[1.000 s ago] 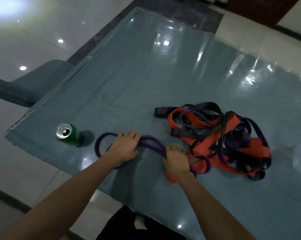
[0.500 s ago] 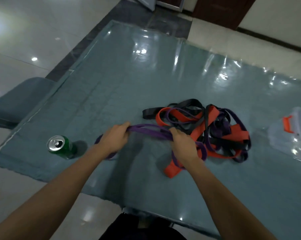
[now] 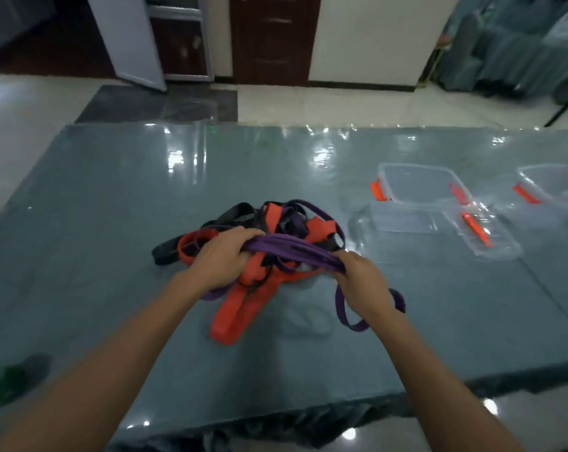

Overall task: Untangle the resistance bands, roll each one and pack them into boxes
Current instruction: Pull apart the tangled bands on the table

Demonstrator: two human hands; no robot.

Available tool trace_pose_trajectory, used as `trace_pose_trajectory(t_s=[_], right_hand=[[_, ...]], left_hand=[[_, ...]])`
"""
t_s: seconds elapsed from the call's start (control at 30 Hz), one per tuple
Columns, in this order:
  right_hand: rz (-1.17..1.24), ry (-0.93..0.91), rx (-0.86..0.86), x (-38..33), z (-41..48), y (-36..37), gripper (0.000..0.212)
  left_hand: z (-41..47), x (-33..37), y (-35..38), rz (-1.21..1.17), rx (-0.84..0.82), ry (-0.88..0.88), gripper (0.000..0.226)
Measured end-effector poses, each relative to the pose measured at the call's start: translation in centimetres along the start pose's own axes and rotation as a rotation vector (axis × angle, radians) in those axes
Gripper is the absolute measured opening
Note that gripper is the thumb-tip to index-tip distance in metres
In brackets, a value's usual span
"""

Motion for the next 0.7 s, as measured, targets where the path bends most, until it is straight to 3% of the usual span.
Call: trace_pose_trajectory(t_s=[0.13, 0.4, 0.57, 0.7], right_hand=[[0.048, 0.149, 0.028, 8.7, -4.8, -4.5, 0.015], [0.071, 0.341, 0.102, 23.2, -14.1, -10.3, 0.014], [0.141, 0.433, 0.136, 29.7, -18.4, -11.8, 0.032], [0.171, 0.470, 0.146, 33.2, -19.2, -12.3, 0.020]], left_hand=[[2.0, 9.1, 6.6, -0.055, -0.134, 0.089, 0.049], [4.8, 23.8, 17.6, -0.104, -0.307, 0.192, 0.019], [5.5, 30.0, 23.2, -0.098, -0.422, 0.287, 0.023], [7.4, 32.3, 26.4, -0.078, -0.492, 0.341, 0.018]])
Point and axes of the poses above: each hand's wrist, its own z-axis towards the middle knuckle, its own y-axis out of the palm, x = y × z, the point moved 4 cm from there along z, towards the middle knuckle, and after that the axes turned 1 degree about y, right-handed, at the moved point
